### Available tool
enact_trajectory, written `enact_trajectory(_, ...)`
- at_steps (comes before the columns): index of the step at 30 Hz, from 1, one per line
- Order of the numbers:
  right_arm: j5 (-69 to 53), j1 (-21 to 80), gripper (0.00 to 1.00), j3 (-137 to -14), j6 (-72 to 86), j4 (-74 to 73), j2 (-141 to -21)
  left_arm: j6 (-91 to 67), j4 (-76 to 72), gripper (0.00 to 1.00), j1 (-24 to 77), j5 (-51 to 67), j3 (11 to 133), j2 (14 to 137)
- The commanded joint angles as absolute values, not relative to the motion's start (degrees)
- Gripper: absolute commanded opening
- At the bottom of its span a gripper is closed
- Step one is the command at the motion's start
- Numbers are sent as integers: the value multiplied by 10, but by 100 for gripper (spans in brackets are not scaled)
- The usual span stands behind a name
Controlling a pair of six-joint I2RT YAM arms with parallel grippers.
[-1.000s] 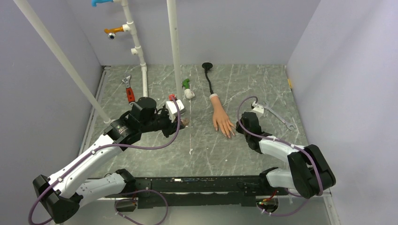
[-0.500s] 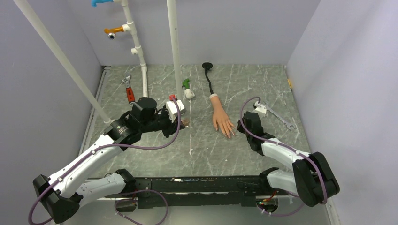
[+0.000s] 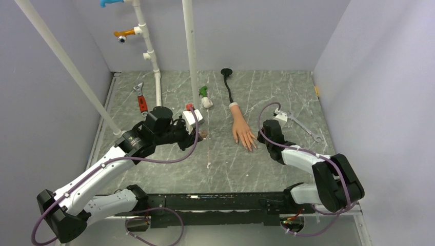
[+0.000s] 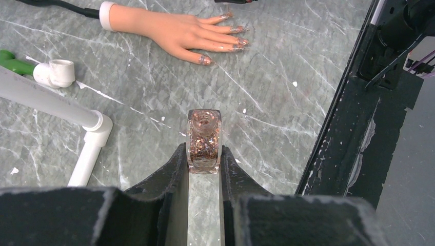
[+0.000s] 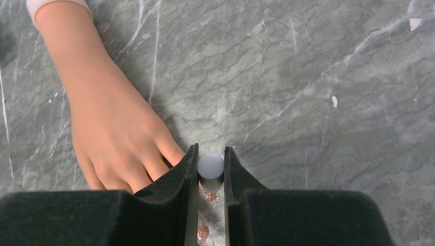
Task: Paint the nails
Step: Paint the nail polish on the nail.
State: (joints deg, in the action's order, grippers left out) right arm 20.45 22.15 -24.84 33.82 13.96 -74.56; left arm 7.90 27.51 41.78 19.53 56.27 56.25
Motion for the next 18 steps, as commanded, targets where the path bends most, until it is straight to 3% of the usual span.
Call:
enact_trajectory(1, 210, 219, 0, -267, 332, 174, -754, 82, 264, 0, 422, 188, 593, 561)
enact_trajectory(18, 196, 216, 0, -244, 339, 176, -739, 83, 265, 0, 423, 189, 592, 567)
